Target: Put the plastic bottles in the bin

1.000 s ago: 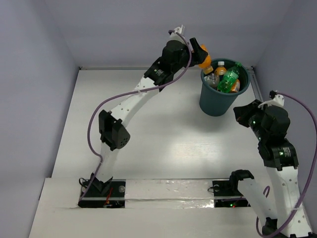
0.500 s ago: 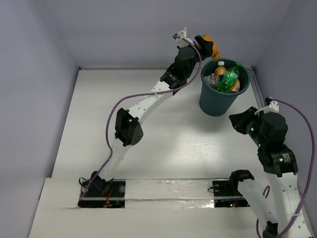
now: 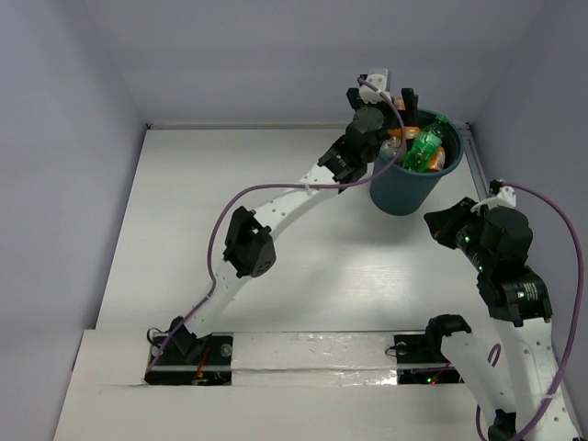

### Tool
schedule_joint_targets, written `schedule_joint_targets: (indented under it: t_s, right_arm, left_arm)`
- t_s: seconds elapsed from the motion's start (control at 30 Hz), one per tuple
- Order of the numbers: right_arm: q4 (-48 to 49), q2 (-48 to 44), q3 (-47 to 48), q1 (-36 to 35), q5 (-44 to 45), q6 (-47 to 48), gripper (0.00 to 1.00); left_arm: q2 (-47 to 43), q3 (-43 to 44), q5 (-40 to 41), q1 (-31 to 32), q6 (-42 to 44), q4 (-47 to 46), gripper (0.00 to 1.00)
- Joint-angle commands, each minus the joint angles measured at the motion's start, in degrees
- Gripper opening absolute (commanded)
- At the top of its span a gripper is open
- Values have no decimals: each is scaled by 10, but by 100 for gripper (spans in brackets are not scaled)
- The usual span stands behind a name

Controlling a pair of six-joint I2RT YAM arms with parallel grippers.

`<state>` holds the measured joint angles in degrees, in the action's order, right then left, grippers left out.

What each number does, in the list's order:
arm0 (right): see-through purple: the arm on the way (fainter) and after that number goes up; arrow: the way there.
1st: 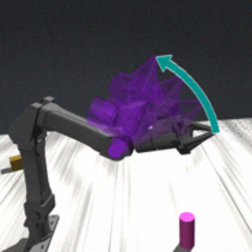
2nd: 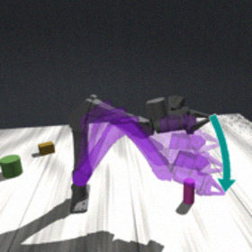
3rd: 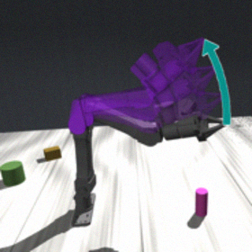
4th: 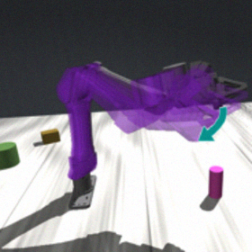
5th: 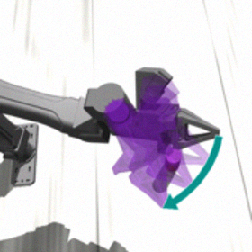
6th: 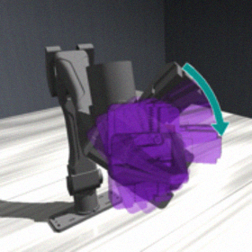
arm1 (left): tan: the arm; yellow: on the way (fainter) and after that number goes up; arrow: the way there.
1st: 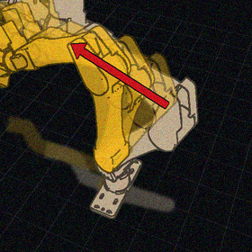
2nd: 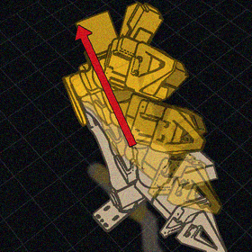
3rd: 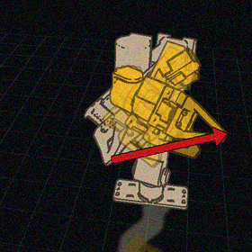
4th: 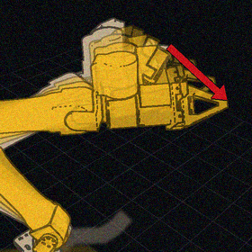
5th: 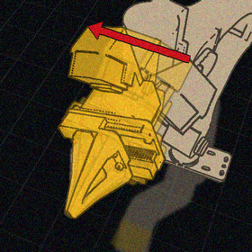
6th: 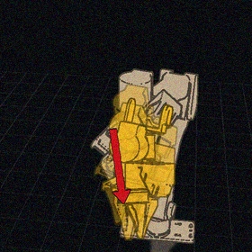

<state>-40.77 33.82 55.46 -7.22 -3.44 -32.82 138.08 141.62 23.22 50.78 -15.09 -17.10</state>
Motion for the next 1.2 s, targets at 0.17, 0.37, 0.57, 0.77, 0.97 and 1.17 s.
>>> schedule_joint_targets:
  t_s: [0.17,0.37,0.57,0.77,0.97,1.17]
  right_arm:
    - [6,6,41,-5,9,8,12]
    - [6,13,66,-5,10,10,12]
    - [3,23,124,-5,5,14,12]
    - [0,44,213,-5,11,36,16]
    - [14,72,318,-5,33,51,68]
    - [75,56,333,-5,79,38,97]
  left_arm:
    - [-74,-50,17,20,113,-50,99]
    - [-140,-34,3,33,129,-18,99]
    - [-298,-141,8,39,80,27,99]
    - [-483,-321,26,33,-20,157,99]
    - [-678,-520,8,11,-107,306,99]
    - [-816,-594,-4,11,-161,418,99]
